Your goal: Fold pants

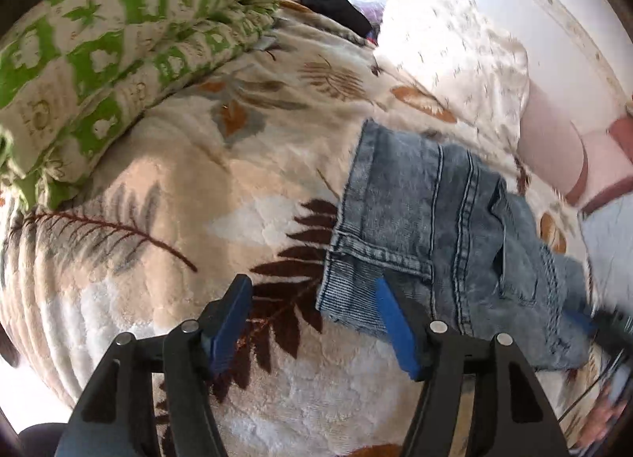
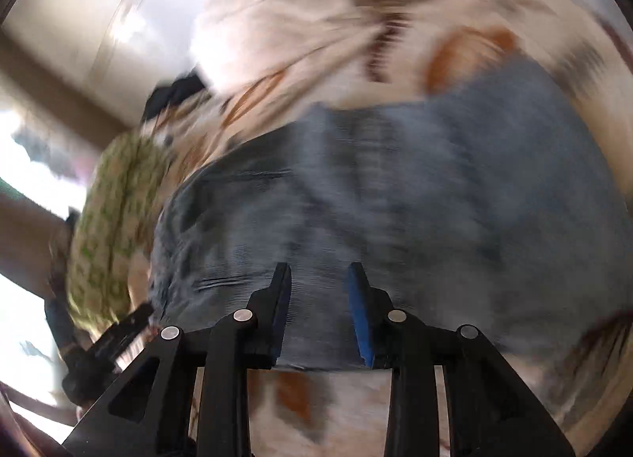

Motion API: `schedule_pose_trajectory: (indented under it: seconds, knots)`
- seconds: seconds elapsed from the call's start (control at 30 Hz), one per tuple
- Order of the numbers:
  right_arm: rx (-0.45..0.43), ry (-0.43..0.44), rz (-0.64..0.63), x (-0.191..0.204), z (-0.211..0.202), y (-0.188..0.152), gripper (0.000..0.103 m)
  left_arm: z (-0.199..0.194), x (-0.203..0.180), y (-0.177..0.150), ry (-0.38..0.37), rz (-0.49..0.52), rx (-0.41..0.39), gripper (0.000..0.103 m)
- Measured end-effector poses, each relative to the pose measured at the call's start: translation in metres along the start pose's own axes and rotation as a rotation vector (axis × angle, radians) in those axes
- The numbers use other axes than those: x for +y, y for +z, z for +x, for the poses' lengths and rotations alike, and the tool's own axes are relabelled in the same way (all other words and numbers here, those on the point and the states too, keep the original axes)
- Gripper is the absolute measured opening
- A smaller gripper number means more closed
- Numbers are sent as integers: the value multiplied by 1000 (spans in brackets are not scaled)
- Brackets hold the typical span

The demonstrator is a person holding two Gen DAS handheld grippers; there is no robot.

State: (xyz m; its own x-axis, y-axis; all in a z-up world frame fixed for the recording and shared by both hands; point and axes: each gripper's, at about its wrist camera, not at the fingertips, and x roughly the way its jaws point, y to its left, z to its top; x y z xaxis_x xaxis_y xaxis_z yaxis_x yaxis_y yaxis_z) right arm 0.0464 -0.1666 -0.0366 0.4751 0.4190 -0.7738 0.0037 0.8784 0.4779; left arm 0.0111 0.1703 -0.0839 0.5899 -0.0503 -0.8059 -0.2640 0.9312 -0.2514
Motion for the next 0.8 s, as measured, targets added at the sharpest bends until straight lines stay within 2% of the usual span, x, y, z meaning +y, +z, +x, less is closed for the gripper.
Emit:
schedule_pose_trajectory:
  seconds: [0.2, 0.27, 0.3, 0.33, 0.37, 0.43, 0.57, 0.67, 0.73, 0.8]
  knots:
    - [121, -70, -373, 133, 49, 39, 32, 7, -1, -2, 7, 6, 0, 74]
    - [186, -77, -473, 171, 76, 50, 40, 9, -4, -3, 13, 28, -9, 75]
    - [206, -84, -504, 185, 88, 53, 52, 9, -6, -4, 13, 37, -9, 75]
    - [222, -91, -526, 197, 99, 56, 70, 9, -6, -3, 6, 41, -9, 75]
    - [240, -103, -550, 211, 113, 59, 76, 9, -6, -3, -1, 40, -12, 75]
    - [269, -118, -598, 235, 139, 66, 77, 12, -6, -1, -11, 42, -12, 75]
    - [334, -155, -649, 255, 181, 75, 77, 18, -6, 5, -44, 37, -8, 72]
    - [407, -180, -654, 258, 211, 81, 77, 22, -7, 8, -76, 41, 1, 57]
    - [458, -170, -638, 254, 222, 81, 76, 25, -10, 9, -111, 49, 14, 39]
    - [498, -173, -630, 249, 231, 78, 76, 28, -14, 9, -107, 69, 17, 38]
